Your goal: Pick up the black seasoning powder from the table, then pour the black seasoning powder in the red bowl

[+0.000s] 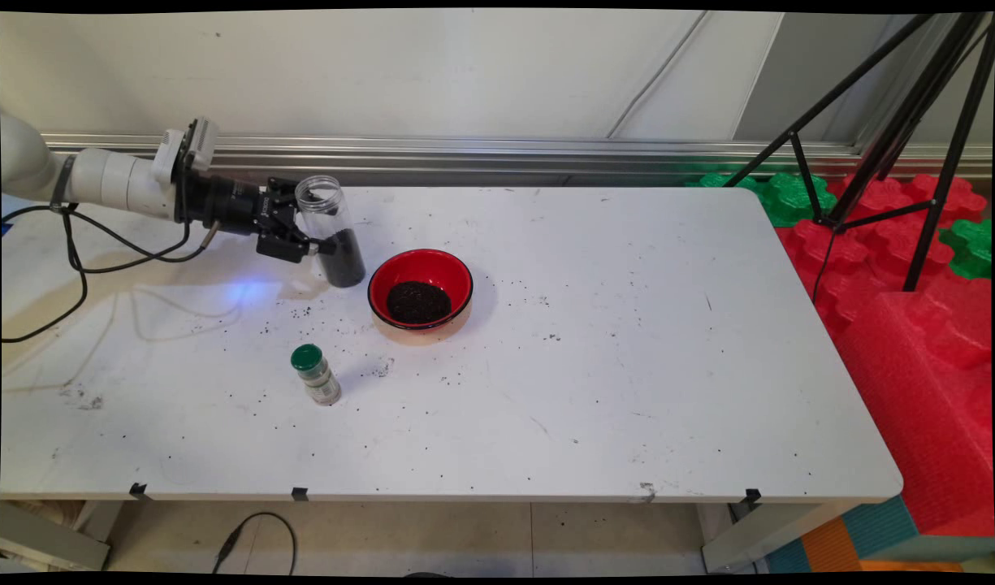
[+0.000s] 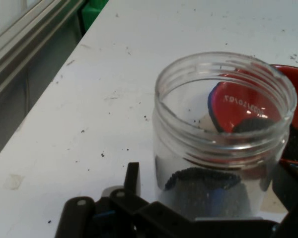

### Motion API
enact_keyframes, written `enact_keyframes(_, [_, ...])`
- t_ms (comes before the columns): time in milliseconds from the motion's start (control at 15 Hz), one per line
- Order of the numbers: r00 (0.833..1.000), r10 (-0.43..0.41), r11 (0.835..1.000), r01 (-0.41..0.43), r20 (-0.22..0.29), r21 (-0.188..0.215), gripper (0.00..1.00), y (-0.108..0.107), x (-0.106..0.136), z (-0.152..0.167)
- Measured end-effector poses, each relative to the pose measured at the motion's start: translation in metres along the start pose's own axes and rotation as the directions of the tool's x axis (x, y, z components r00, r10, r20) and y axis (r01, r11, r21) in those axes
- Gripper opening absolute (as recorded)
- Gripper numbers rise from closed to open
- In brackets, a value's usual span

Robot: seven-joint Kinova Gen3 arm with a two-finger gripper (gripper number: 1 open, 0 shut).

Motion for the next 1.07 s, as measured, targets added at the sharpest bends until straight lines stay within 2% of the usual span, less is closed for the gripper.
enact_keyframes(67, [1.000, -0.001, 1.000, 0.001, 0.000, -0.001, 1.00, 0.000, -0.001, 0.000])
enact_keyframes(133, [1.000, 0.000, 1.000, 0.000, -0.003, -0.003, 0.00, 0.000, -0.001, 0.001])
enact_keyframes(733, [1.000, 0.003, 1.000, -0.003, -0.011, -0.014, 0.00, 0.000, -0.004, 0.001])
enact_keyframes(1067, [1.000, 0.009, 1.000, -0.010, -0.026, -0.006, 0.00, 0.000, 0.007, -0.002])
